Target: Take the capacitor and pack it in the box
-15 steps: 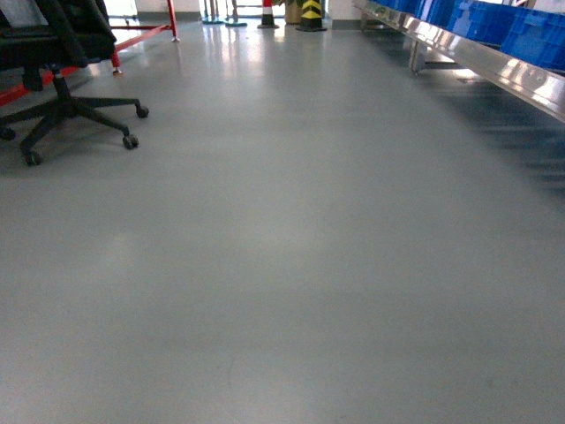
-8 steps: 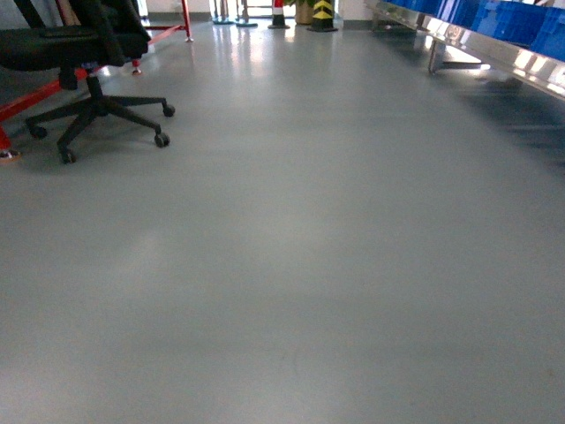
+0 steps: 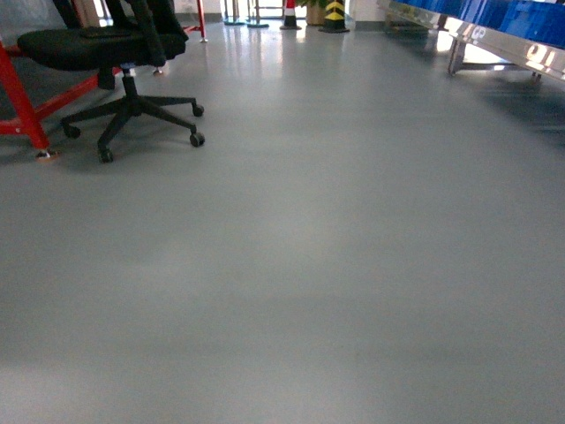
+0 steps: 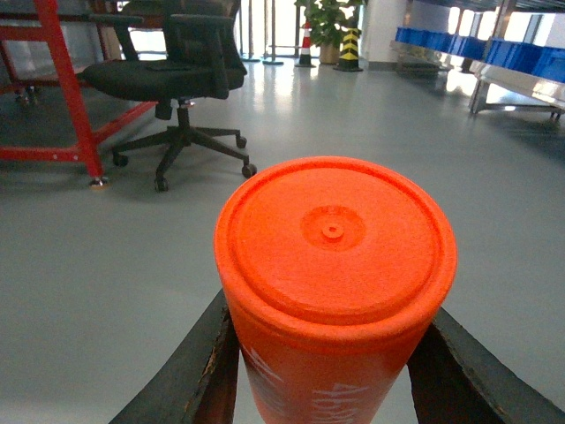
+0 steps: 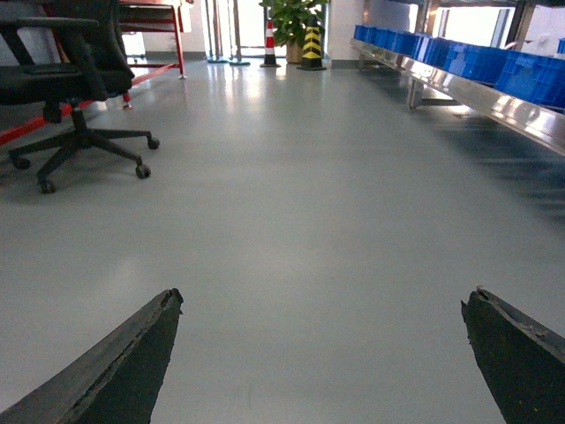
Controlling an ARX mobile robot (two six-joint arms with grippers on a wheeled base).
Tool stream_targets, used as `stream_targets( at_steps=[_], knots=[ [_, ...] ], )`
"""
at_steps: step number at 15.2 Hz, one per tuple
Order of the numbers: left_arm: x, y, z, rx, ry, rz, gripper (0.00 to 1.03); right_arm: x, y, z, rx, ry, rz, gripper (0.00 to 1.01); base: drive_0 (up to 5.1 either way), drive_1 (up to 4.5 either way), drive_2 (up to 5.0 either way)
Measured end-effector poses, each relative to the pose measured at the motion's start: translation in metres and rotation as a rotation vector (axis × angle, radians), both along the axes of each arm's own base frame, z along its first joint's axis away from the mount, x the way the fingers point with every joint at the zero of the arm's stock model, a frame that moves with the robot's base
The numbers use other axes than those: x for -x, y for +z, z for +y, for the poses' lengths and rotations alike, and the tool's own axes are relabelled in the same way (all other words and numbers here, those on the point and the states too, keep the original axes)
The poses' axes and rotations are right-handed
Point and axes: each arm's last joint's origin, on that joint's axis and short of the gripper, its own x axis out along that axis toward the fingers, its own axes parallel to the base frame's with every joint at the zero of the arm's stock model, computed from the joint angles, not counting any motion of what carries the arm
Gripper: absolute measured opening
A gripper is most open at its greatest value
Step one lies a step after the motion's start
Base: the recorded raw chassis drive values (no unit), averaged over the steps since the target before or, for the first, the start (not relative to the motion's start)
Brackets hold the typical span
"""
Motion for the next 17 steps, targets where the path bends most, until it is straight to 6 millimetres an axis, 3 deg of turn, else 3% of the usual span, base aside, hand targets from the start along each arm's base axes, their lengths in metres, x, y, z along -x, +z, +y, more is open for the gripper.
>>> stream_targets(
  at_steps=[17],
  knots=[
    [0.0, -0.0001, -0.0001, 0.0, -0.003, 0.001, 0.43, 0.0, -0.0001, 0.0, 0.0, -0.001, 0.001, 0.98, -5.0, 2.5, 2.5]
  ],
)
